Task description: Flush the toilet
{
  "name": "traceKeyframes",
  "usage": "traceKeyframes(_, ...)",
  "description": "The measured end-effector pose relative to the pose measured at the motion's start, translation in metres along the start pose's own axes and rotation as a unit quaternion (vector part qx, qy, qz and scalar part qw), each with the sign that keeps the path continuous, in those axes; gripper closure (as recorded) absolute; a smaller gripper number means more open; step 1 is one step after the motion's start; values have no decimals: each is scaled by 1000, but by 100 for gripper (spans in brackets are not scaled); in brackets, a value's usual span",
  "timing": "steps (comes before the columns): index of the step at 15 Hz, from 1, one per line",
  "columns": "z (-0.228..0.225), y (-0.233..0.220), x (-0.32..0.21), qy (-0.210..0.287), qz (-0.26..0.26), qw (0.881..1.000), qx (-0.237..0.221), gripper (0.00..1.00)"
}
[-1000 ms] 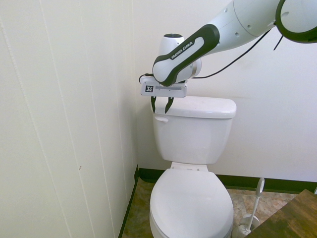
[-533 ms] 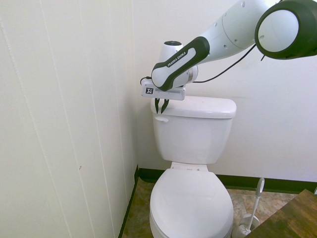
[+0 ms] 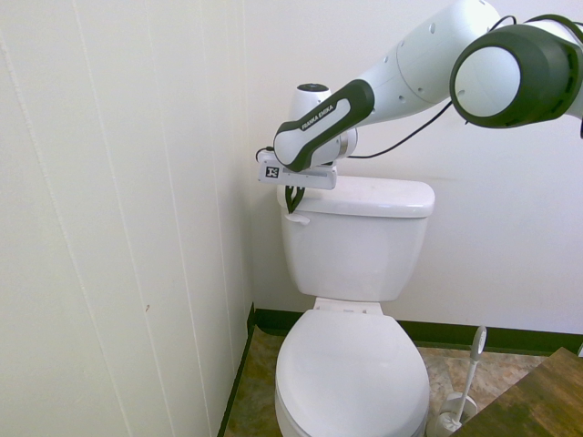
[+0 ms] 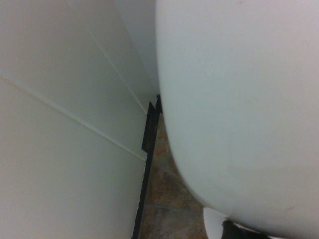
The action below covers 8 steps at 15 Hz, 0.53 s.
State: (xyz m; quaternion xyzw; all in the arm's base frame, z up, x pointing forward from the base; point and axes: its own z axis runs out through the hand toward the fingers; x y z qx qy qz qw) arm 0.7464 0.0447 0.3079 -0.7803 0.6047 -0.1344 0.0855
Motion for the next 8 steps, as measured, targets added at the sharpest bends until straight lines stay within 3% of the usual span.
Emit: traceKeyframes(8, 29, 3, 2, -5, 12, 1000, -10, 100)
